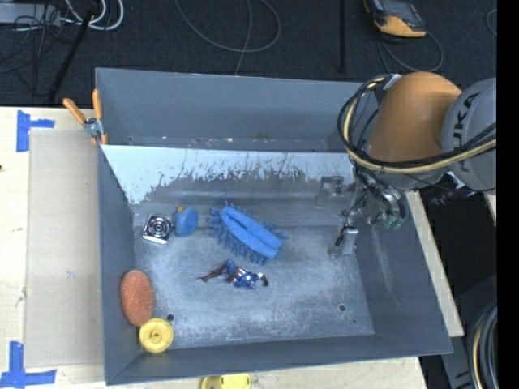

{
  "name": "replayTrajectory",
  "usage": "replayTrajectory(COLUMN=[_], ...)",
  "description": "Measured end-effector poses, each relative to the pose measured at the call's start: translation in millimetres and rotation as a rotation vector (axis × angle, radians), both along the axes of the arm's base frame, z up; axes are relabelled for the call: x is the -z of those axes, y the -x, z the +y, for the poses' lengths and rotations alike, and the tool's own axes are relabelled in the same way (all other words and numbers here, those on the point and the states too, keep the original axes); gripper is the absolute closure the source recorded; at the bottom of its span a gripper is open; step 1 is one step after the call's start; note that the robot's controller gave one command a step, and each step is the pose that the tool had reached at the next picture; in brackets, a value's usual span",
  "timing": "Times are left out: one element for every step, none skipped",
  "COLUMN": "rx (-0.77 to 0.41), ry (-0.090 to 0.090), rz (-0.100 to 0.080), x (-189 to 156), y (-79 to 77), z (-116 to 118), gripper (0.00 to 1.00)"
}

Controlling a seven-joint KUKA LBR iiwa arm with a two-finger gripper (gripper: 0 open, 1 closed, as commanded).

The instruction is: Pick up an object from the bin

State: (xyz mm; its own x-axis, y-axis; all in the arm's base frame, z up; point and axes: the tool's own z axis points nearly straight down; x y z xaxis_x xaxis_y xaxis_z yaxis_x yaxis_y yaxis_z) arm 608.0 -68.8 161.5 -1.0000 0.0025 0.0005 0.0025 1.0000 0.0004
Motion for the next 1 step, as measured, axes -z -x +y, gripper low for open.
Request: replayTrajectory(rx=[-0.053], ry=[0.0], rz=[0.0], x=[44.1], y=[6.2], z=[65.1], gripper=[1.0])
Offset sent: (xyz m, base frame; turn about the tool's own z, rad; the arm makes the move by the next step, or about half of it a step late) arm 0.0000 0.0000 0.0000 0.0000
